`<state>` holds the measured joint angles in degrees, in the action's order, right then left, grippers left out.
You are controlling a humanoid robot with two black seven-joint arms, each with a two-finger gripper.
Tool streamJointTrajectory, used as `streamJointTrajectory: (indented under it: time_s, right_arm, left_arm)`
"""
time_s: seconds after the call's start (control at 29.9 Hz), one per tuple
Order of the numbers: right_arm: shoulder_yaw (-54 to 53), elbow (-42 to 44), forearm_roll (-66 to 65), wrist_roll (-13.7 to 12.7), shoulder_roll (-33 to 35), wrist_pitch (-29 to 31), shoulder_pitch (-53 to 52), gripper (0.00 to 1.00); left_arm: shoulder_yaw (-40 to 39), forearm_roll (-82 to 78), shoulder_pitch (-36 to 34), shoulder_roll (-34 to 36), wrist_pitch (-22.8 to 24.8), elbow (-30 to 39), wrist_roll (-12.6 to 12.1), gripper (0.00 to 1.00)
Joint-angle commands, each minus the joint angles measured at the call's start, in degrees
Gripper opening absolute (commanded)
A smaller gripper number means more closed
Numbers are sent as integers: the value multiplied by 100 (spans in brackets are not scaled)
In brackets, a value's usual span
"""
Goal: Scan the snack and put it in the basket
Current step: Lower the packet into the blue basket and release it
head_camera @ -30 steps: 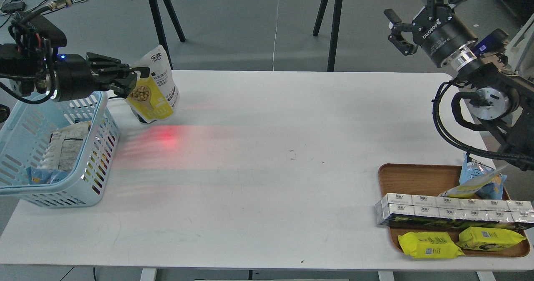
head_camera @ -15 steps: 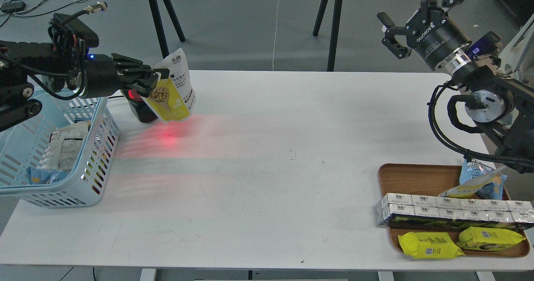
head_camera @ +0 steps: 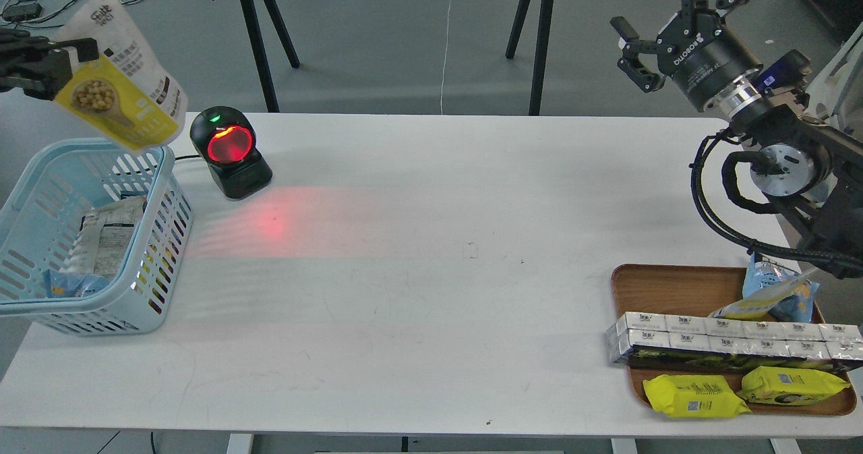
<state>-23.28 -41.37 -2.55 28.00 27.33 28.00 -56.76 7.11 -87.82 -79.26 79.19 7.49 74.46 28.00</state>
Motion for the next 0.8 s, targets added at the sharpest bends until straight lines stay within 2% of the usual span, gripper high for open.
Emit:
streamJointTrajectory:
  time_s: [0.0,0.2,0.37,0.63,0.77]
  right_arm:
    - [-1,-11,0,0,0,0,-1,99]
    - [-1,-11,0,0,-35,0,-1,99]
    - [-19,-20,0,0,-17,0,-1,99]
    - [-19,-20,9,0,35,0,-1,99]
    - [-19,-20,35,0,35,0,7,99]
  left_arm:
    - [-34,2,60,447,86,16,0,0]
    - [80,46,279,536,59,-2,0,0]
    - [80,54,692,168,24,-186,0,0]
    - [80,37,1272,-632,7,-1047,0,0]
    - [71,37,1563,-887,-20,-1250,0,0]
